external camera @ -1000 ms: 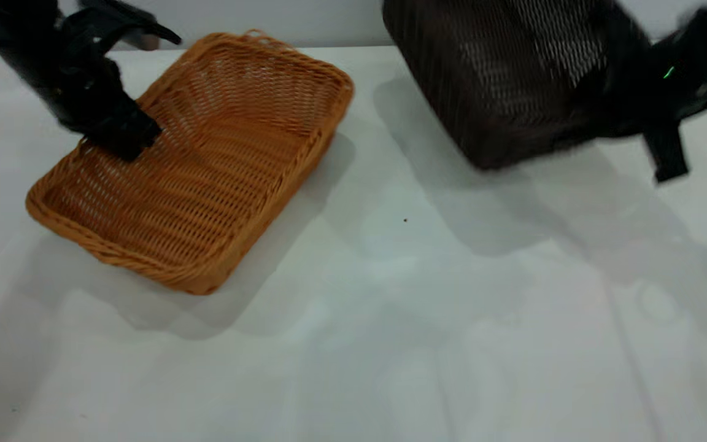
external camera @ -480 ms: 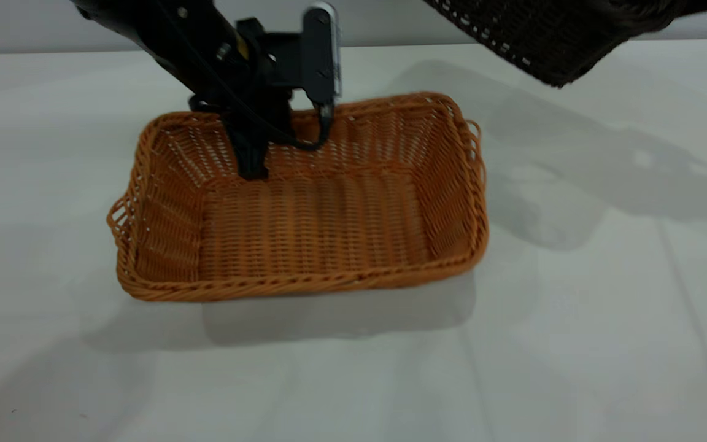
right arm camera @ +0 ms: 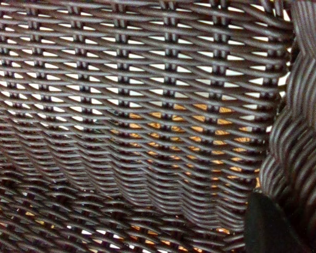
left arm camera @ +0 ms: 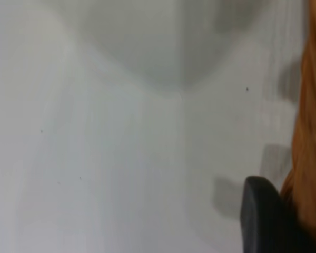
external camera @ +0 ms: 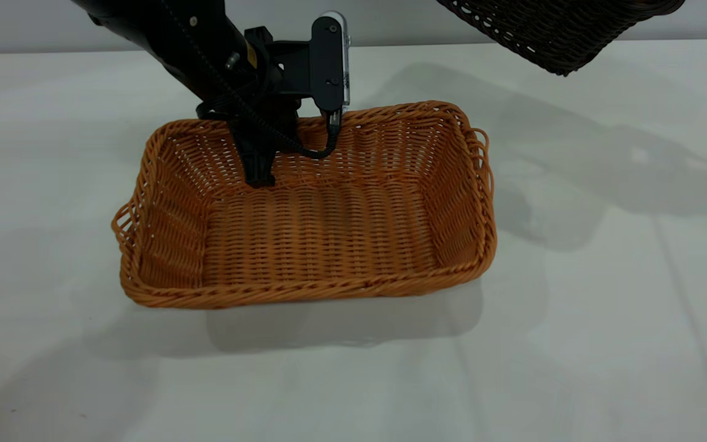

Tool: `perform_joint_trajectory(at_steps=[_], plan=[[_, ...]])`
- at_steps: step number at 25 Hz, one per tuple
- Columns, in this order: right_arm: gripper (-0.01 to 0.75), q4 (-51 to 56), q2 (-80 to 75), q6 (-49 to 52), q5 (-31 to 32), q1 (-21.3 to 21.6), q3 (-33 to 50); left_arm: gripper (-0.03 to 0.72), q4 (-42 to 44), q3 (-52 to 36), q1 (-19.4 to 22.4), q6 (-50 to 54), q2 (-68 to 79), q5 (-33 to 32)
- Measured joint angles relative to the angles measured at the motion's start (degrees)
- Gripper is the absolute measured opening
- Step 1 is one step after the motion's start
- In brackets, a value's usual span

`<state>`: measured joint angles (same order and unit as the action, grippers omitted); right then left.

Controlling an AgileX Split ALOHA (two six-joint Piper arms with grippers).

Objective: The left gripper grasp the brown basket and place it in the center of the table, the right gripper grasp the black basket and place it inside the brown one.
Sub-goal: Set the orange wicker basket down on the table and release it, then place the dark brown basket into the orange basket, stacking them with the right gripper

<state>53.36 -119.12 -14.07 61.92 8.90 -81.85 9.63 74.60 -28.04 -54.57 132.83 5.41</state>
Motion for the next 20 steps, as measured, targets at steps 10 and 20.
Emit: perform_joint_trajectory(at_steps=[10,20], plan=[[0.09,2.2,0.0,-0.4,0.7,1.0,0.0,0.45,0.0,-0.4,-0.9,0.1,-1.0,7.9],[0.09,9.5,0.0,-2.2,0.9,5.1,0.0,0.465,0.0,-11.1,-2.6,0.2,-26.3,1.7]])
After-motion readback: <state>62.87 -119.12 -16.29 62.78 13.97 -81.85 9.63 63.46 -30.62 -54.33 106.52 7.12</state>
